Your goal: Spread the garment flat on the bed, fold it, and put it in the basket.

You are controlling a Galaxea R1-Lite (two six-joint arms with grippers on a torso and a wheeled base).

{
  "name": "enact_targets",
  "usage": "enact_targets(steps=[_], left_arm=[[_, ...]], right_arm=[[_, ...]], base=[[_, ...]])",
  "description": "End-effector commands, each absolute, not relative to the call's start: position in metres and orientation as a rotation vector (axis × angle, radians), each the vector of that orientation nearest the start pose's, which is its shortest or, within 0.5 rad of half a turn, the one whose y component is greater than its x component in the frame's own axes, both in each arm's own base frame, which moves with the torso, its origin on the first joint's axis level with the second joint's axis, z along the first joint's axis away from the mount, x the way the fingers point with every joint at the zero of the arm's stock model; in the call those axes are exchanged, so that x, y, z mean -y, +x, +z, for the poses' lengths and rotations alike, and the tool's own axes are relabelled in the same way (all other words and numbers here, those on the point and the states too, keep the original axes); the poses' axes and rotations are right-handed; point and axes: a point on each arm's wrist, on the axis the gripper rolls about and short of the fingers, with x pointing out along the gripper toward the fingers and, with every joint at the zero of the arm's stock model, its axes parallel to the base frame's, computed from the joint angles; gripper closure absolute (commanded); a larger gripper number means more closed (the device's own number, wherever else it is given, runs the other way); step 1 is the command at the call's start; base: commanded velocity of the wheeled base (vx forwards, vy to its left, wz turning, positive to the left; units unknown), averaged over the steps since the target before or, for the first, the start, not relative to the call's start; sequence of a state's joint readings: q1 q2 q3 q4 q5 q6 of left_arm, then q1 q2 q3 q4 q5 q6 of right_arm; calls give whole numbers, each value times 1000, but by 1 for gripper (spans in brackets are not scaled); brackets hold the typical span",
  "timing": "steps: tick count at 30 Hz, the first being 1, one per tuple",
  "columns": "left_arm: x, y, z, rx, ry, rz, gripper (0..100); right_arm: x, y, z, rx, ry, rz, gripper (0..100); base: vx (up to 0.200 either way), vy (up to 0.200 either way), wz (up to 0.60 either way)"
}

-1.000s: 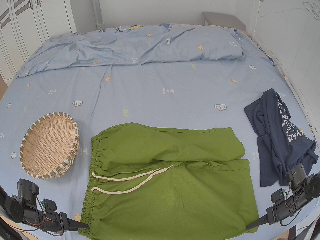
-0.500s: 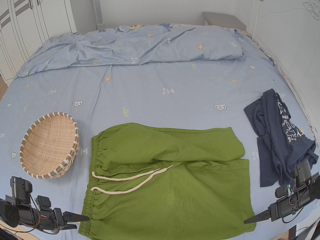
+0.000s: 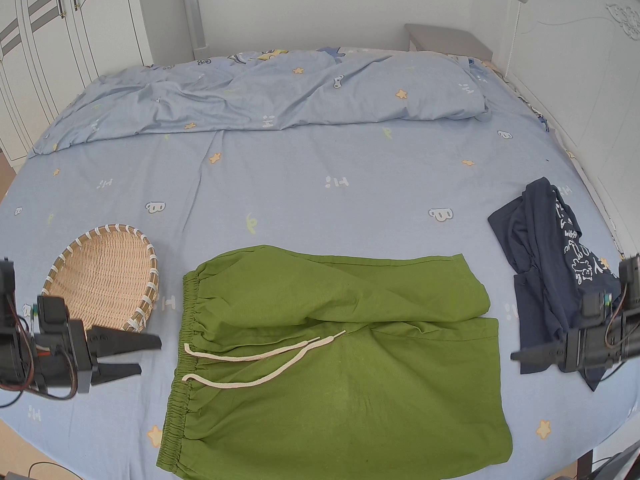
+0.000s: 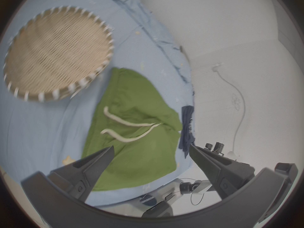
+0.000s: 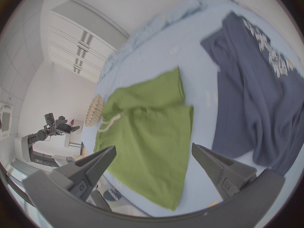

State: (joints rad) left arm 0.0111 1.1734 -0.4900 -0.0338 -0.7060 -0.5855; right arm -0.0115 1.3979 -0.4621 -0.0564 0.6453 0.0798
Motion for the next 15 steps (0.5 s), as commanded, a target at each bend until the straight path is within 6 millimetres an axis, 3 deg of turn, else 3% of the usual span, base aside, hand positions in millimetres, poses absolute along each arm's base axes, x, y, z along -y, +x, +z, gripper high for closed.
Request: enact_targets(steps=[1, 2, 6, 9, 10, 13, 14, 15], left_arm=[[34, 190, 207, -701, -765, -616, 0], [35, 194, 207, -690, -764, -621, 0], [47, 252, 198, -617, -743, -653, 0], [53, 267, 193, -629, -740, -639, 0], [61, 284, 182, -651, -734, -598, 0], [61, 284, 182, -651, -734, -598, 0], [77, 321, 146, -704, -725, -490, 0], [79, 323, 144, -707, -725, -486, 0]], right_arm=[[-11, 217, 189, -631, 295, 574, 0], [-12, 221, 192, -623, 291, 575, 0], [-14, 261, 213, -562, 269, 591, 0], [-16, 271, 221, -544, 258, 599, 0], [-20, 281, 228, -524, 244, 611, 0], [-20, 281, 228, -524, 244, 611, 0], [-28, 301, 228, -517, 233, 636, 0], [-29, 302, 228, -520, 233, 637, 0]], base=[[0, 0, 0], [0, 0, 0], [0, 0, 0], [0, 0, 0], [0, 0, 0], [0, 0, 0], [0, 0, 0], [0, 0, 0]])
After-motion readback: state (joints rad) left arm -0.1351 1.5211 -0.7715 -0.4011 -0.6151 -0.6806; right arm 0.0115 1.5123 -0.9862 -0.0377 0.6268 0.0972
